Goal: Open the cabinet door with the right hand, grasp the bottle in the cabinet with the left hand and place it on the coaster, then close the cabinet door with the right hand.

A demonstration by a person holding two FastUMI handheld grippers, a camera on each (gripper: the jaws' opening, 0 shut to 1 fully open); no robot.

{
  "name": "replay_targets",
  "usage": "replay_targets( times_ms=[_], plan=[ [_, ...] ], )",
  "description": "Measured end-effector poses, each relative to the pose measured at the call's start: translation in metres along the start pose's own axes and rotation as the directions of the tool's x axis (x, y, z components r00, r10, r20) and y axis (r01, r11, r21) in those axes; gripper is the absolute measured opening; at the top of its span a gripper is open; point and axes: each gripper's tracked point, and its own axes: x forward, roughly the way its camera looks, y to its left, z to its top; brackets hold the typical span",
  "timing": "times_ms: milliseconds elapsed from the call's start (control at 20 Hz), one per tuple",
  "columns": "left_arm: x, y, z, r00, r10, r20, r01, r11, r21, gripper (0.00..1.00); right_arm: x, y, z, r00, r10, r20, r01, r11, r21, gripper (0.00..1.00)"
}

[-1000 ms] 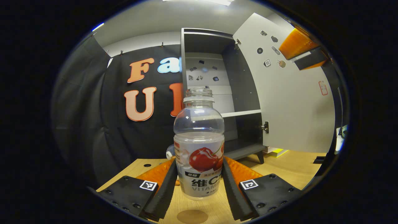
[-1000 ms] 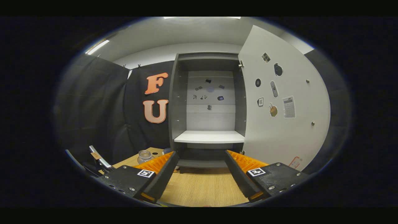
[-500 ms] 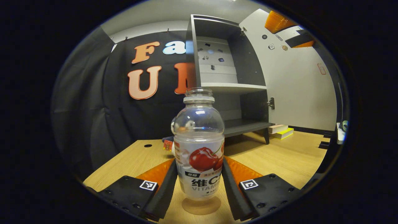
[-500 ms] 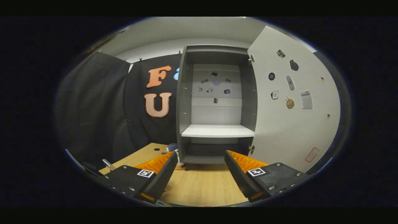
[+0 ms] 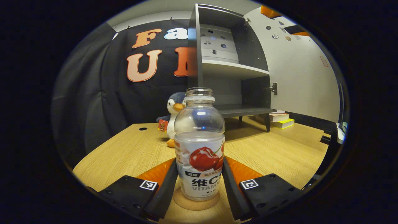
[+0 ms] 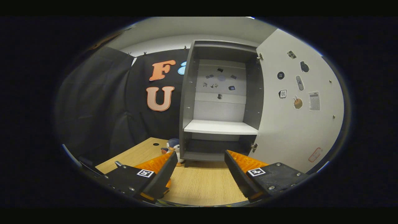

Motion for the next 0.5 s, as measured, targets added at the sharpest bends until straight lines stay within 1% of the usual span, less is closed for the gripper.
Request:
replay_targets(
  times_ms=[200, 400, 500],
  plan=[
    [-0.0095, 0.007, -0.0024, 1.0, 0.003, -0.016, -0.003, 1.0, -0.003, 0.82, -0.0006, -0.0052, -0.0045, 1.0, -0.012, -0.008, 0.012, 1.0, 0.005, 0.94],
    [-0.0107, 0.0086, -0.0037, 0.999, 0.006, -0.04, -0.007, 1.0, -0.014, 0.85, 0.0018, -0.0054, -0.0111, 1.0, -0.005, -0.025, 0.006, 0.999, 0.051, 0.94],
    [-0.0106, 0.0097, -0.0062, 0.998, 0.012, -0.057, -0.012, 1.0, -0.003, 0.86, 0.0011, -0.0069, -0.0107, 1.0, -0.006, -0.024, 0.008, 0.998, 0.069, 0.94]
  ],
)
